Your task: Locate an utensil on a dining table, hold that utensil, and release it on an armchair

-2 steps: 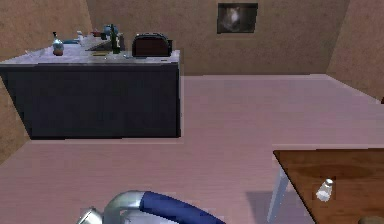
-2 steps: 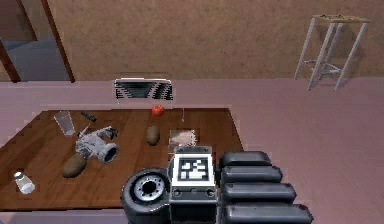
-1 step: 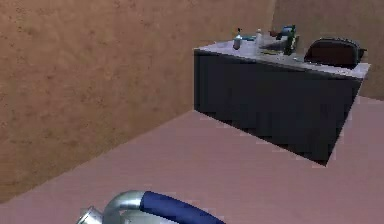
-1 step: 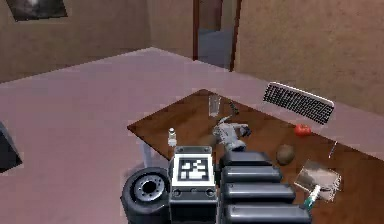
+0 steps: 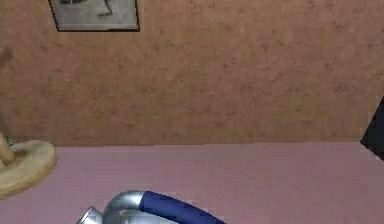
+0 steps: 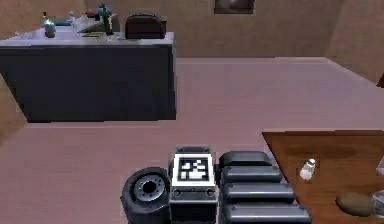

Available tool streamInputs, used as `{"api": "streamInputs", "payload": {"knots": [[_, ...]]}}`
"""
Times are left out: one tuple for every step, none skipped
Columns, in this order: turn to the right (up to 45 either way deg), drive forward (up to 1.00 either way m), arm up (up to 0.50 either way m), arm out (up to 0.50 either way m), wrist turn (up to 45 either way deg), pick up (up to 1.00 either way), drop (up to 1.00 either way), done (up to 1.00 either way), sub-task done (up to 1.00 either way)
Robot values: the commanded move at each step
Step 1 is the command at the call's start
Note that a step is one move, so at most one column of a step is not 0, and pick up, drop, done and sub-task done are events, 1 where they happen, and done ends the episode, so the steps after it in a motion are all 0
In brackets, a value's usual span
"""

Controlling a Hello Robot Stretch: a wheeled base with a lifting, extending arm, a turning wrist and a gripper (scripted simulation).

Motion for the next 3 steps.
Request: {"api": "streamInputs", "payload": {"knots": [[-45.0, 0.00, 0.00, 0.00, 0.0, 0.00, 0.00, 0.00, 0.00], [-36.0, 0.00, 0.00, 0.00, 0.0, 0.00, 0.00, 0.00, 0.00], [-3.0, 0.00, 0.00, 0.00, 0.0, 0.00, 0.00, 0.00, 0.00]]}}
